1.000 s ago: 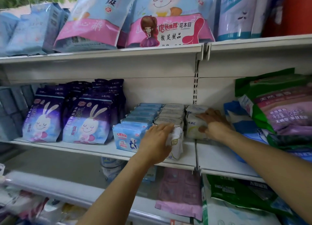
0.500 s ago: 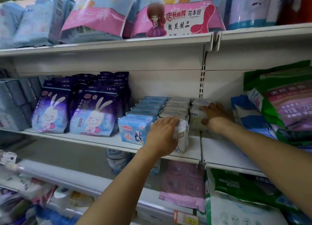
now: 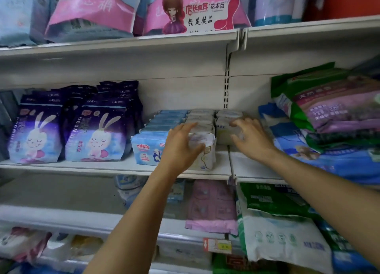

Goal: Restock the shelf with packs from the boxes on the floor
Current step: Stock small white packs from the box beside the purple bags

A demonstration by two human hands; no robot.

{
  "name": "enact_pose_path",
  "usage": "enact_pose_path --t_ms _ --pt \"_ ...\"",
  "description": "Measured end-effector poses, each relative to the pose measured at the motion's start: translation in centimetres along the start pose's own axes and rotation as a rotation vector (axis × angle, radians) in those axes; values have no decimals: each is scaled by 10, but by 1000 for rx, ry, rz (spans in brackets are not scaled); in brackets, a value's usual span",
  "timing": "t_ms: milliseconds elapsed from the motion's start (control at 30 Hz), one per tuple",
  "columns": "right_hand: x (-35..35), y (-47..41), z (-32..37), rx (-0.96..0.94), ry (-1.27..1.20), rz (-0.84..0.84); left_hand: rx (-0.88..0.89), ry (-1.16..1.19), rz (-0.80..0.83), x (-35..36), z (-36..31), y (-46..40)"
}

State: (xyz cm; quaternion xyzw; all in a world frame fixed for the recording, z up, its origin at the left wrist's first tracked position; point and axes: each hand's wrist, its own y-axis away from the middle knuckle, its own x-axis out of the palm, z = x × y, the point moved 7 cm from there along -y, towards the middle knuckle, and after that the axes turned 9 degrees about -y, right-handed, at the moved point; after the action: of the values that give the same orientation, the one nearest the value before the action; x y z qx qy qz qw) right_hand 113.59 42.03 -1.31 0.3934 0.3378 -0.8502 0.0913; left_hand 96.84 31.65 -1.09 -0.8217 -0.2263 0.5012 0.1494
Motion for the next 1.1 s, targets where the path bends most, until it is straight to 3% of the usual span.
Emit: enact_pose_path --t_ms 167,233,367,633,1100 --pt "-15 29 8 -47 -200 -198 -173 545 -307 -16 3 24" --pt "-19 41 9 -58 -260 -225 -240 724 -301 -10 -1 36" --pt "-32 68 12 -57 -391 -236 -422 974 -128 19 -13 63" --pt "-72 155 -14 13 -488 -197 -524 1049 57 75 -69 110" --pt "-207 409 -166 434 -534 -221 -591 1044 409 210 -269 267"
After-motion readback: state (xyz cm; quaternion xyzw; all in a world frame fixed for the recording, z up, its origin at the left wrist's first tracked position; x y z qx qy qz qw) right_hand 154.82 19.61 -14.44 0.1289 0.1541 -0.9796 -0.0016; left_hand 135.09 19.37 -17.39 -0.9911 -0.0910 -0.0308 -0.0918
